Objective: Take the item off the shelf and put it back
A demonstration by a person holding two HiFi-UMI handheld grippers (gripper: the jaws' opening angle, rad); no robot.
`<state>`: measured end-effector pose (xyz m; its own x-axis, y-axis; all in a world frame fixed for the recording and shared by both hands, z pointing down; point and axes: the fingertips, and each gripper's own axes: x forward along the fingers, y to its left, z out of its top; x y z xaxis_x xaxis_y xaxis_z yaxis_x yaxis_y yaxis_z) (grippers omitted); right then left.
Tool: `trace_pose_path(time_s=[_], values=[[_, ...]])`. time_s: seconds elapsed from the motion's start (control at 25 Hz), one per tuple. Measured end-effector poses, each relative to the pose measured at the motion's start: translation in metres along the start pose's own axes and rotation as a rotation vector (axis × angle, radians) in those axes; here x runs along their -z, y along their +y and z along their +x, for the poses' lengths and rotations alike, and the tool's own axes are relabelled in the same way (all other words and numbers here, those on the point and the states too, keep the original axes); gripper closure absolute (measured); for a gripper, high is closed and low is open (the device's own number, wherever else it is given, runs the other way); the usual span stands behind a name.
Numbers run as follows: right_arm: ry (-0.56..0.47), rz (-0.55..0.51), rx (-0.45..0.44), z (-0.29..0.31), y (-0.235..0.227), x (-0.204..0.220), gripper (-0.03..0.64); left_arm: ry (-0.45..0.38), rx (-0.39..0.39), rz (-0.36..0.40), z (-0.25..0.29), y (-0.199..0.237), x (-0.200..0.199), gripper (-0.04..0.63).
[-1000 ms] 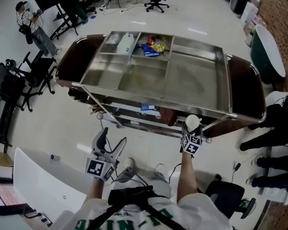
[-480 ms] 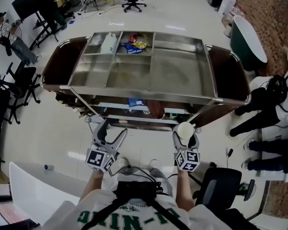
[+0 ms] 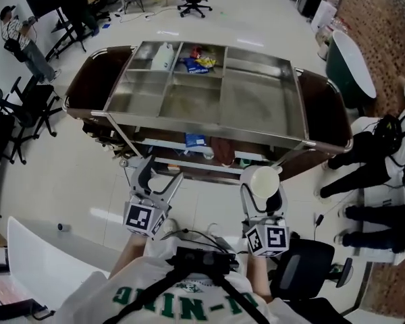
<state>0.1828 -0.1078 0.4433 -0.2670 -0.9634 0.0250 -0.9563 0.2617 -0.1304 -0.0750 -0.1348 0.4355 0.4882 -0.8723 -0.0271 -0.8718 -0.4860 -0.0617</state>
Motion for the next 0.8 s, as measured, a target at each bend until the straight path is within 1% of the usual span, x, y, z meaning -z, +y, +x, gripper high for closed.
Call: trace_pose_path(time_s=[0.12, 0.24, 0.36, 0.44, 0.52, 0.6, 0.64, 0.72, 0.76, 0.8], values=[[-0.009, -0.005, 0.014, 0.001, 0.002, -0.008, 0.202, -0.019, -0.034, 0.025, -0.008, 0.006, -0.002, 0.250], [-0.006, 0.003, 0.007, 0.005, 0.005, -0.010, 0.202, -0.033, -0.065, 0.029, -0.014, 0.013, -0.006, 0.250], [-0.017, 0.007, -0.003, 0.009, 0.008, -0.014, 0.207, -0.008, -0.064, 0.041, -0.015, 0.011, -0.012, 0.256], [-0.024, 0.007, -0.012, 0.012, 0.011, -0.015, 0.219, 0.002, -0.073, 0.014, -0.014, 0.008, -0.021, 0.259], [-0.022, 0.006, -0.020, 0.014, 0.013, -0.015, 0.224, -0.022, -0.094, -0.005, -0.018, 0.011, -0.024, 0.259], [-0.013, -0.005, -0.043, 0.017, 0.017, -0.010, 0.233, -0.043, -0.111, 0.017, -0.023, 0.018, -0.016, 0.261], [-0.010, -0.028, -0.067, 0.019, 0.021, -0.005, 0.237, -0.050, -0.117, 0.025, -0.025, 0.021, -0.013, 0.264], [-0.010, -0.105, -0.128, 0.030, 0.030, 0.013, 0.241, -0.049, -0.126, 0.012, -0.028, 0.027, -0.007, 0.267], [-0.009, -0.120, -0.146, 0.038, 0.031, 0.024, 0.242, -0.042, -0.126, 0.000, -0.028, 0.029, -0.003, 0.272], [-0.007, -0.106, -0.150, 0.045, 0.030, 0.032, 0.244, -0.033, -0.123, -0.009, -0.028, 0.028, 0.000, 0.272]])
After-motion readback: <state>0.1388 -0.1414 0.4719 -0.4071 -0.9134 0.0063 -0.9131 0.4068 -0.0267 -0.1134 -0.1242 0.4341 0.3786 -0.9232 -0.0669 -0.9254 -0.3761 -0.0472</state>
